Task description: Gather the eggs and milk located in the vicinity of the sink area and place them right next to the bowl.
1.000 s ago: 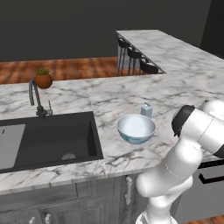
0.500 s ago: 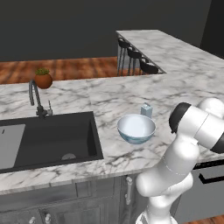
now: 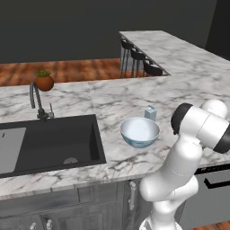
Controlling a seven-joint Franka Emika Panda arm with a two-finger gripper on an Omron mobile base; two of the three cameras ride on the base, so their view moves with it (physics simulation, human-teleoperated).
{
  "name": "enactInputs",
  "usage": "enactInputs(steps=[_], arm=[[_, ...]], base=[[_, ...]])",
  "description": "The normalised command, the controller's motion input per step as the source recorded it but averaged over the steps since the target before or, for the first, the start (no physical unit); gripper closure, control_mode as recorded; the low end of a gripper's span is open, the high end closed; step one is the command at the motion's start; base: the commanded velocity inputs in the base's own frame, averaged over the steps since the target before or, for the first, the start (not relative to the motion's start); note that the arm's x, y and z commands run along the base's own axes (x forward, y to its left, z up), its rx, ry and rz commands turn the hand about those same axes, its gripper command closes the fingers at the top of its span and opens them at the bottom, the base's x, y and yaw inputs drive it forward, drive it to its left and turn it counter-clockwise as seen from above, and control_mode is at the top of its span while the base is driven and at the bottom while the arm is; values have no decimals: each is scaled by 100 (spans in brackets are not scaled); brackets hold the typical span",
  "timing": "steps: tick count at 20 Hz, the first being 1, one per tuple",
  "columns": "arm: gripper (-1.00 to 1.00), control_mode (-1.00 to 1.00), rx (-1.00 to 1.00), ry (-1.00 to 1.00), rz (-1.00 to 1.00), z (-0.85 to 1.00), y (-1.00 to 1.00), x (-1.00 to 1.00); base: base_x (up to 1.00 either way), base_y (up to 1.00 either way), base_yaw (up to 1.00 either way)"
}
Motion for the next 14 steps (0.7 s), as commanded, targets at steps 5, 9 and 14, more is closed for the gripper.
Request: enactInputs(steps=[5, 9, 14], arm=[[-100, -100, -1, 0, 0, -16, 0, 0], [100, -100, -3, 2, 0, -18, 0, 0], [100, -100, 0, 0, 0, -22, 0, -6]], base=[[0, 0, 0], [0, 0, 0], [0, 0, 0]])
